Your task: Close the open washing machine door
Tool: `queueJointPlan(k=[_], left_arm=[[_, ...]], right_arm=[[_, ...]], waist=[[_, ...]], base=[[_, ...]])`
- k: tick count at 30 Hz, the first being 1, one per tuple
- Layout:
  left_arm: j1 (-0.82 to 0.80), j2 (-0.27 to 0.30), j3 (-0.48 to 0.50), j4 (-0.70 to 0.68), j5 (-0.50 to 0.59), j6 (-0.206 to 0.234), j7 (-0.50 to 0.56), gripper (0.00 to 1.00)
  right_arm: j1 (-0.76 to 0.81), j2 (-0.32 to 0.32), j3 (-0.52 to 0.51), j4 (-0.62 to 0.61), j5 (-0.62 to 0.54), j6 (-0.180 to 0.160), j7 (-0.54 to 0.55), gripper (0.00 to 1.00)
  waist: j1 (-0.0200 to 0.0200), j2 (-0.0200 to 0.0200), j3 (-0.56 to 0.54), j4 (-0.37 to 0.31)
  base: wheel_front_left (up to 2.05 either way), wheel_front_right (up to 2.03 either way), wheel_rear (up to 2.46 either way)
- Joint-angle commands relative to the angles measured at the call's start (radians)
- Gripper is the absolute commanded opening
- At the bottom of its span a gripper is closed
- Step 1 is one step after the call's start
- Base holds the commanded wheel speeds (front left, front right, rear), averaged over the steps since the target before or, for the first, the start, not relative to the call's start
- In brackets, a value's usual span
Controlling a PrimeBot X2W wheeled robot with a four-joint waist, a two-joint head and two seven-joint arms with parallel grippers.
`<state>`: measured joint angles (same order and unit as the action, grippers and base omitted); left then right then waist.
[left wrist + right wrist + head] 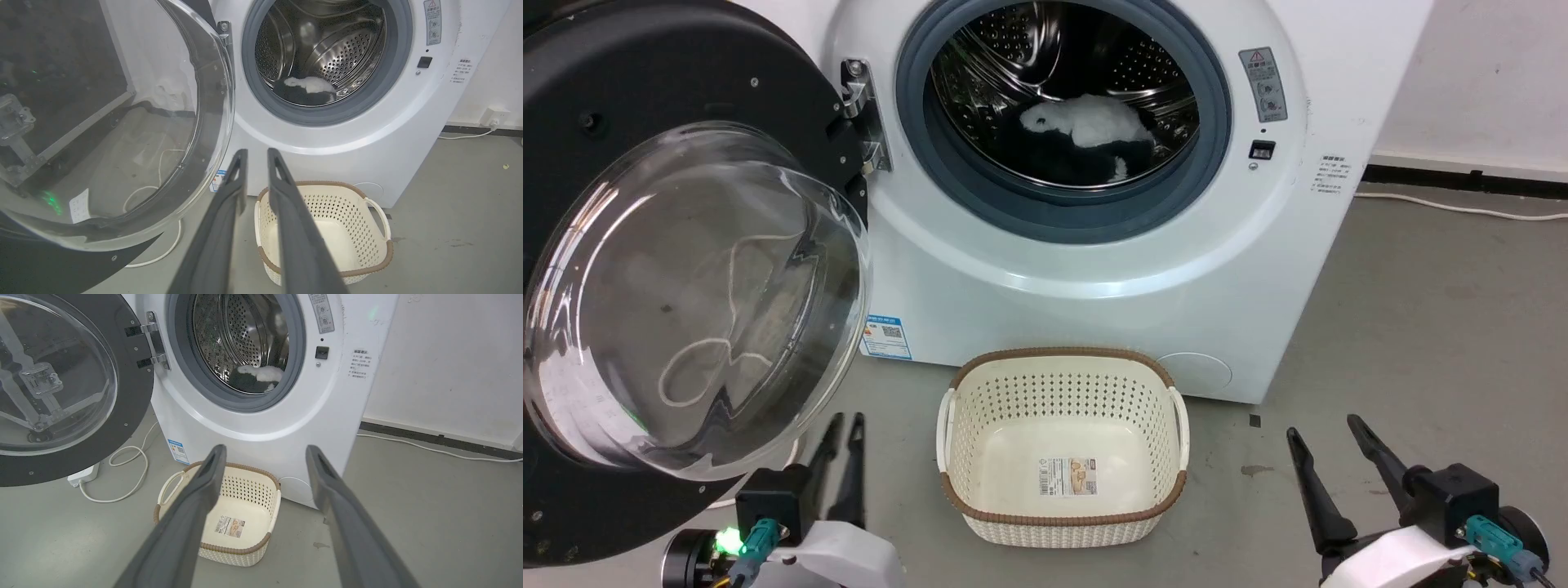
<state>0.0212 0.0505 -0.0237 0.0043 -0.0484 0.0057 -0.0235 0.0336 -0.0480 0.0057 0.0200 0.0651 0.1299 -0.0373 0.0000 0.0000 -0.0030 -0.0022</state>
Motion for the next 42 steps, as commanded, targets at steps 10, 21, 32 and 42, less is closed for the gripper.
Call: queueJointPlan(k=[10,21,32,42], left_arm=[[-0.003,0.0,0.018,-0.078,-0.071,-0.011,-0.042,0.0],[-0.083,0.0,0.165,-0.25,-0.154,0.01,-0.066,0.0],[-0.158,0.002,0.421,-0.296,-0.195,-0.004,-0.086,0.0],[-0.212,0.126,0.606,-0.149,-0.242,-0.015,-0.089,0.0]], right_arm=[[0.026,-0.001,0.003,0.013,0.046,0.0,-0.03,1.0],[0.039,-0.001,0.006,0.03,0.084,0.0,-0.053,1.0],[0.05,-0.001,0.007,0.053,0.119,0.0,-0.073,1.0],[0.046,-0.001,0.002,0.07,0.146,0.0,-0.094,1.0]], waist=[[0.0,0.0,-0.003,0.012],[0.0,0.0,-0.003,0.047],[0.0,0.0,-0.001,0.099],[0.0,0.0,0.036,0.154]], base=[[0.0,0.0,0.0],[0.0,0.0,0.0],[0.0,0.0,0.0],[0.0,0.0,0.0]])
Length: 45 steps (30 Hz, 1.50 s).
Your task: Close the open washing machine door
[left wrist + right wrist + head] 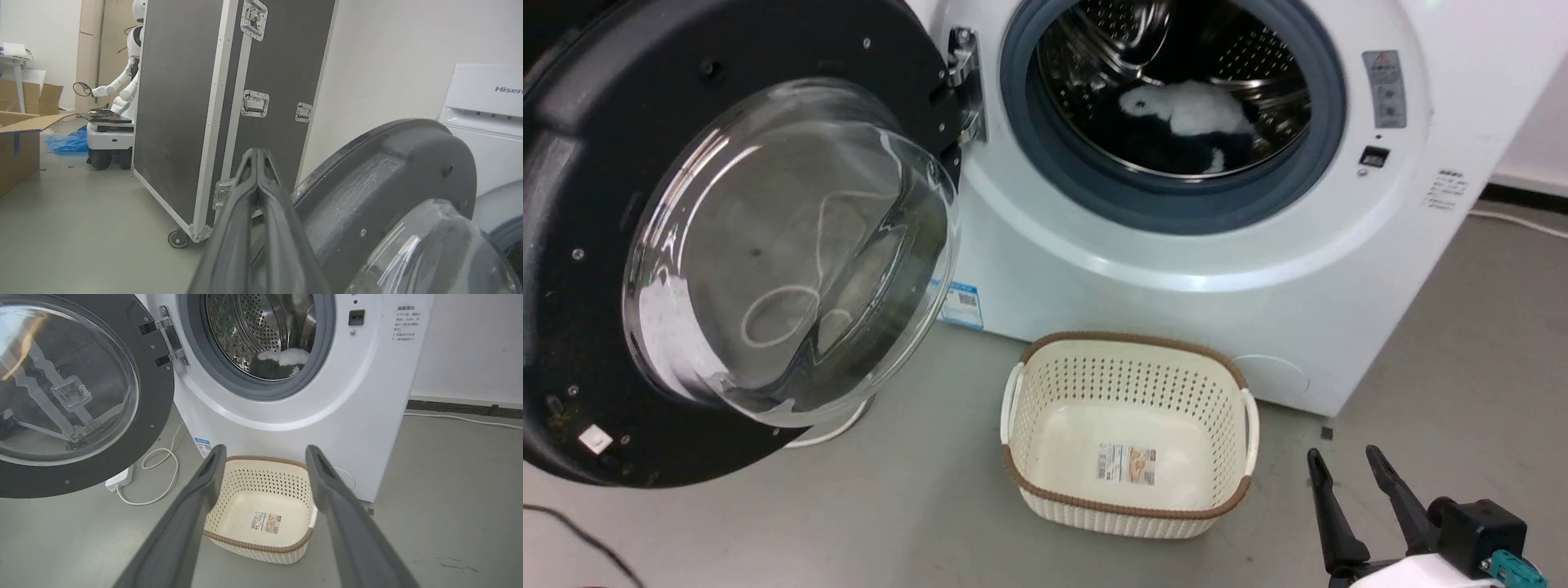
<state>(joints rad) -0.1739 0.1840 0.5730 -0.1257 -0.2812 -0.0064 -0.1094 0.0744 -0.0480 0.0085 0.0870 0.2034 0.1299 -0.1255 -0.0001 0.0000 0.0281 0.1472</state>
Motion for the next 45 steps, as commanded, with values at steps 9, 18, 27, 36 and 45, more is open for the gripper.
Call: queueJointPlan(k=[9,18,27,36,45], left_arm=[[-0.024,0.154,0.022,0.202,0.014,-0.03,0.059,0.0],[-0.066,0.295,-0.094,0.362,0.016,-0.07,0.15,0.0],[-0.078,0.422,-0.294,0.405,-0.139,-0.085,0.235,0.0],[0.034,0.602,-0.57,0.221,-0.608,-0.095,0.512,0.0],[0.045,0.647,-0.739,0.025,-0.795,-0.105,0.597,0.0]], right_arm=[[-0.029,-0.001,-0.006,0.012,0.015,0.0,-0.017,1.0],[-0.053,-0.001,-0.017,0.017,0.024,0.001,-0.025,1.0],[-0.077,-0.002,-0.01,0.026,0.042,0.001,-0.035,1.0],[-0.082,-0.002,0.004,0.079,0.094,0.001,-0.067,1.0],[-0.062,-0.002,-0.003,0.137,0.151,0.001,-0.098,1.0]], waist=[[0.0001,0.0,0.071,0.021],[0.0001,0.0,0.142,0.032],[0.0001,0.0,0.179,0.042],[0.0001,0.0,0.146,0.063],[0.0001,0.0,0.08,0.042]], base=[[0.0,0.0,0.0],[0.0,0.0,0.0],[0.0,0.0,0.0],[0.0,0.0,0.0],[0.0,0.0,0.0]])
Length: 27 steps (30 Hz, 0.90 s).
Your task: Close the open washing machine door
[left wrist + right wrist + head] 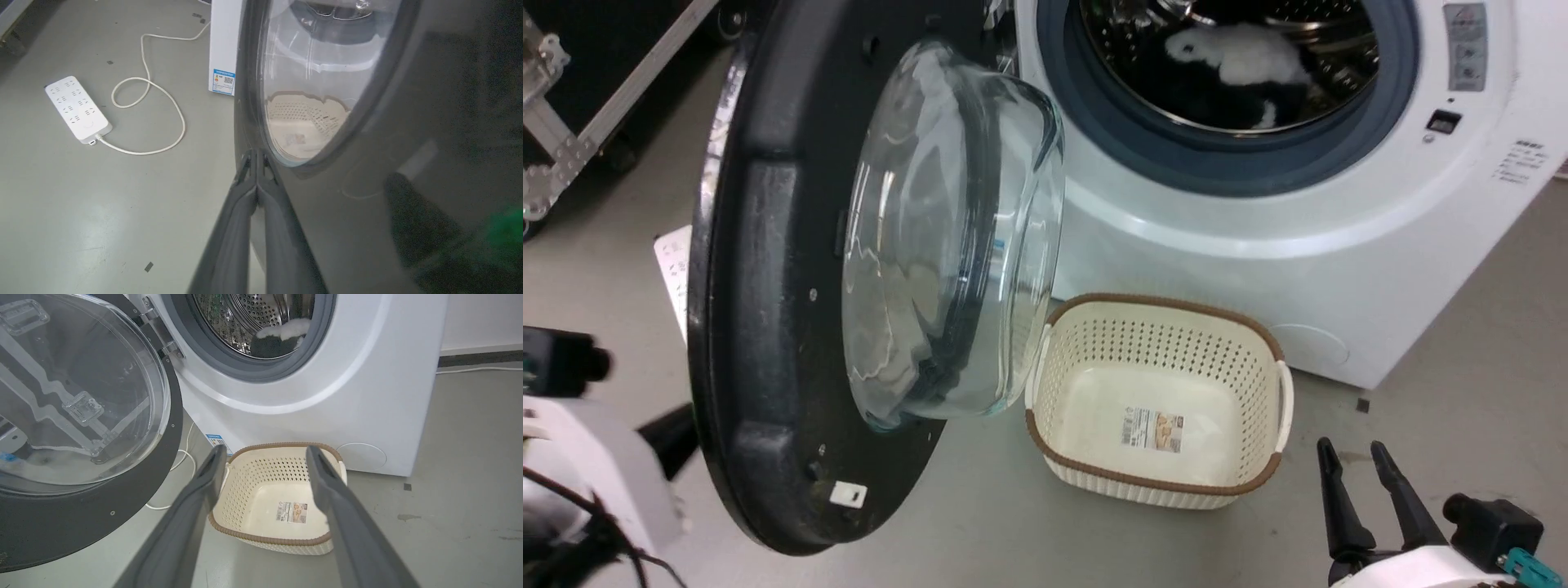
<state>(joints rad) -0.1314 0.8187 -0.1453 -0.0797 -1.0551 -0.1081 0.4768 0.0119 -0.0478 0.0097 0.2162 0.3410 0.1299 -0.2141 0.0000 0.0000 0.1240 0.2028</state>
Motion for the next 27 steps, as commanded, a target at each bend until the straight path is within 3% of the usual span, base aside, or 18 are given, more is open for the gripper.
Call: queueJointPlan(k=[1,7,15,20,27], left_arm=[[-0.001,0.005,-0.039,-0.041,-0.033,-0.005,0.013,0.0],[-0.028,-0.031,-0.175,-0.13,-0.079,-0.011,0.044,0.0],[-0.112,-0.137,-0.362,-0.179,-0.127,-0.02,0.059,0.0],[-0.201,-0.216,-0.441,-0.126,-0.105,-0.023,0.013,0.0],[-0.322,-0.299,-0.462,0.038,-0.012,-0.023,-0.087,0.0]], right_arm=[[0.006,-0.002,-0.009,0.011,0.019,0.001,-0.012,1.0],[0.031,-0.002,-0.035,0.013,0.043,0.001,-0.025,1.0],[0.061,-0.002,-0.049,0.009,0.075,0.001,-0.042,1.0],[0.065,-0.002,-0.047,-0.003,0.088,0.001,-0.048,1.0],[0.054,-0.002,-0.026,-0.028,0.102,0.001,-0.048,1.0]], waist=[[0.0,0.0,-0.023,-0.019],[0.0,0.0,-0.049,-0.087],[0.0,0.0,-0.056,-0.214],[0.0,0.0,-0.038,-0.306],[0.0,0.0,-0.004,-0.42]], base=[[0.0,0.0,0.0],[0.0,0.0,0.0],[0.0,0.0,0.0],[0.0,0.0,0.0],[0.0,0.0,0.0]])
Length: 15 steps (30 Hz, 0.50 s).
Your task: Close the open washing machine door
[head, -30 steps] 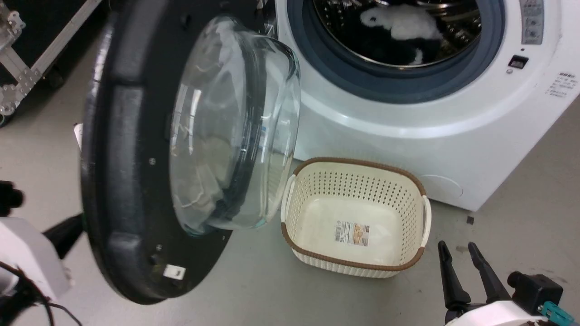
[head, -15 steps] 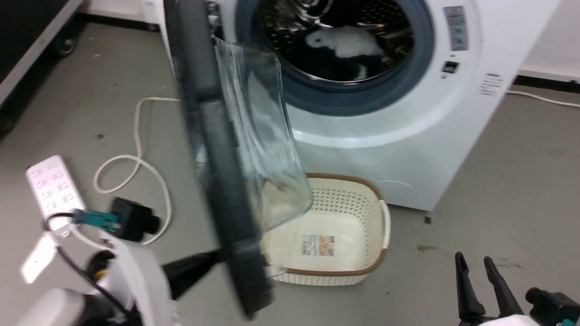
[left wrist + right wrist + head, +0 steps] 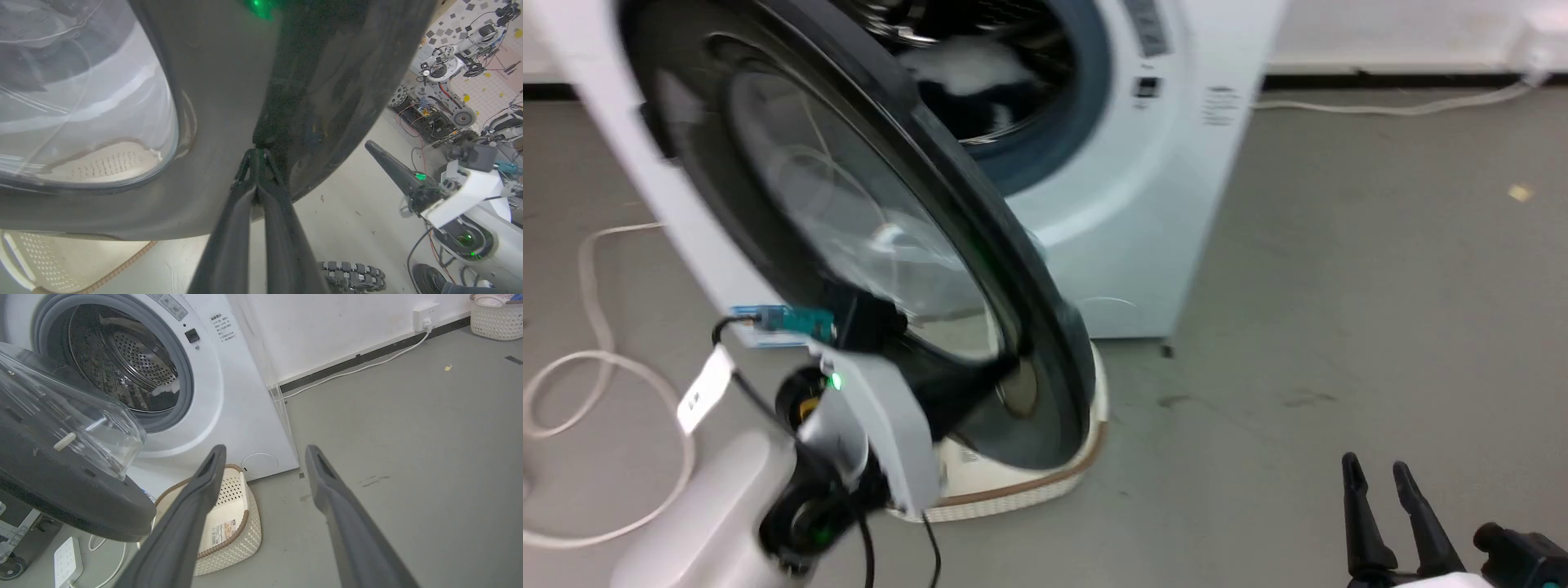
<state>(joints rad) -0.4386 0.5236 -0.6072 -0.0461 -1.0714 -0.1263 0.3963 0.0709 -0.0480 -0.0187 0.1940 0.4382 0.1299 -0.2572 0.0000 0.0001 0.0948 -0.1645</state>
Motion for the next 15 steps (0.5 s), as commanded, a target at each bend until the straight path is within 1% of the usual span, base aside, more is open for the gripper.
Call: queueJointPlan(k=[1,2,4,5,8,9,10,15], left_arm=[[-0.057,-0.028,0.002,0.066,0.037,-0.003,-0.037,0.0],[-0.057,-0.028,0.002,0.066,0.037,-0.003,-0.037,0.0],[-0.122,-0.061,0.003,0.154,0.084,0.002,-0.075,0.0],[-0.122,-0.061,0.003,0.154,0.084,0.002,-0.075,0.0],[-0.188,-0.089,0.006,0.234,0.13,0.012,-0.113,0.0],[-0.231,-0.102,0.009,0.283,0.159,0.02,-0.139,0.0],[-0.231,-0.102,0.009,0.283,0.159,0.02,-0.139,0.0],[-0.329,-0.126,0.018,0.4,0.236,0.047,-0.215,0.0]], right_arm=[[-0.009,-0.002,0.007,-0.014,0.011,0.001,-0.004,1.0],[-0.009,-0.002,0.007,-0.014,0.011,0.001,-0.004,1.0],[-0.012,-0.002,0.011,-0.024,0.019,0.001,-0.004,1.0],[-0.012,-0.002,0.011,-0.024,0.019,0.001,-0.004,1.0],[-0.011,-0.002,0.015,-0.031,0.028,0.001,-0.004,1.0],[-0.01,-0.002,0.019,-0.035,0.034,0.001,-0.004,1.0],[-0.01,-0.002,0.019,-0.035,0.034,0.001,-0.004,1.0],[-0.011,-0.002,0.029,-0.046,0.043,0.001,-0.004,1.0]], waist=[[0.0,-0.0001,0.037,-0.085],[0.0,-0.0001,0.037,-0.085],[0.0,-0.0001,0.057,-0.126],[0.0,-0.0001,0.057,-0.126],[0.0,-0.0001,0.074,-0.157],[0.0,-0.0001,0.085,-0.174],[0.0,-0.0001,0.085,-0.174],[0.0,-0.0001,0.105,-0.199]], base=[[0.0,0.0,0.0],[0.0,0.0,0.0],[0.0,0.0,0.0],[0.0,0.0,0.0],[0.0,0.0,0.0],[0.0,0.0,0.0],[0.0,0.0,0.0],[0.0,0.0,0.0]])
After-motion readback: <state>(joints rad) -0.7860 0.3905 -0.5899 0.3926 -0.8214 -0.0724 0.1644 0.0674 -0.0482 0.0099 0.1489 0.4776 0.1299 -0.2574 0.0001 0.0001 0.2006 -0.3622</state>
